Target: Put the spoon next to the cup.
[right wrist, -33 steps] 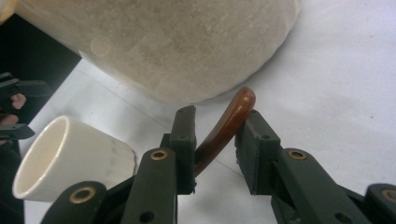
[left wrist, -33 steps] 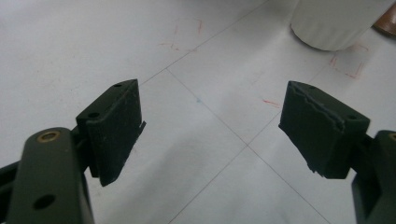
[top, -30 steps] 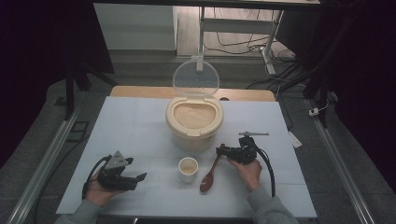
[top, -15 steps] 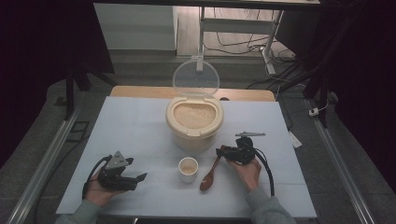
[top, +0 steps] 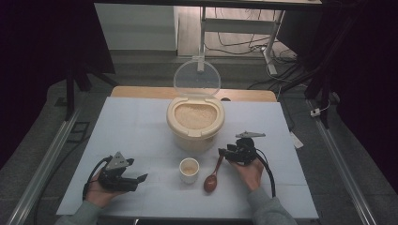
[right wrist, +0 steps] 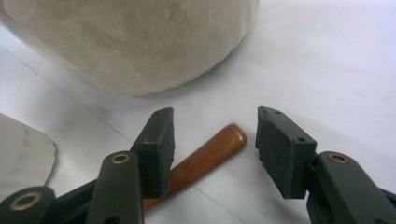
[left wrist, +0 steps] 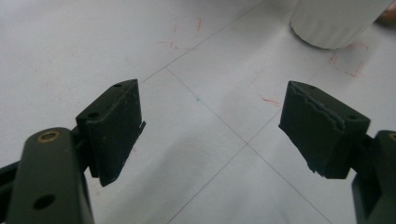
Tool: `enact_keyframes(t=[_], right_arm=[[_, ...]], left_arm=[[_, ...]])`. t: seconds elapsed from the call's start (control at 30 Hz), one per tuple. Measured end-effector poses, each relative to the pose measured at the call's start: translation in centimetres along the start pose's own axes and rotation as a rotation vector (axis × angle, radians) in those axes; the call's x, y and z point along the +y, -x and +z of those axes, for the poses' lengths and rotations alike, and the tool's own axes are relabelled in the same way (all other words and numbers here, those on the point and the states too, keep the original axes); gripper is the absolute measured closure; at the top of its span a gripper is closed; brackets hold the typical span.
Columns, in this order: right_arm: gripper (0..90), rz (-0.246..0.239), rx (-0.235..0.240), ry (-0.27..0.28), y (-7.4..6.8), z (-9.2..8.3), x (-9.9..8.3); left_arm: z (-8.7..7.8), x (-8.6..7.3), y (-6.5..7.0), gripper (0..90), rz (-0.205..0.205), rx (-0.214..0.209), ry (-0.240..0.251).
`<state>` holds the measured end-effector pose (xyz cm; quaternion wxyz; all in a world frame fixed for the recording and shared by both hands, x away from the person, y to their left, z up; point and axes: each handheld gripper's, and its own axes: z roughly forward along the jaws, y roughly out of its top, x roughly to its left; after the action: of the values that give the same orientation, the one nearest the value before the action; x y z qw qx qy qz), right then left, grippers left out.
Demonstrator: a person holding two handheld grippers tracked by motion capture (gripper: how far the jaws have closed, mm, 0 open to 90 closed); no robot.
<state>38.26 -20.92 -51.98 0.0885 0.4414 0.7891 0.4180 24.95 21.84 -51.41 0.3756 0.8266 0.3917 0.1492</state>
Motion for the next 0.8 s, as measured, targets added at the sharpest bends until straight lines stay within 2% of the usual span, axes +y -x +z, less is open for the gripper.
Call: enact_keyframes(t=[0.3,0.6,0.8], right_arm=[[44.2,-0.102,0.032,0.048,-0.4,-3.0,-0.2],[43.1,-0.226,0.096,0.056,-0.6,-6.8,-2.5],[42.8,-0.246,0.132,0.084,0.0,-9.1,-4.0]], left_arm=[[0.0,0.0,0.0,20.4,-0.002,0.000,0.002],[-0.1,0.0,0.1,20.4,-0.005,0.000,0.005],[-0.1,0.1,0.3,20.4,-0.004,-0.002,0.008]])
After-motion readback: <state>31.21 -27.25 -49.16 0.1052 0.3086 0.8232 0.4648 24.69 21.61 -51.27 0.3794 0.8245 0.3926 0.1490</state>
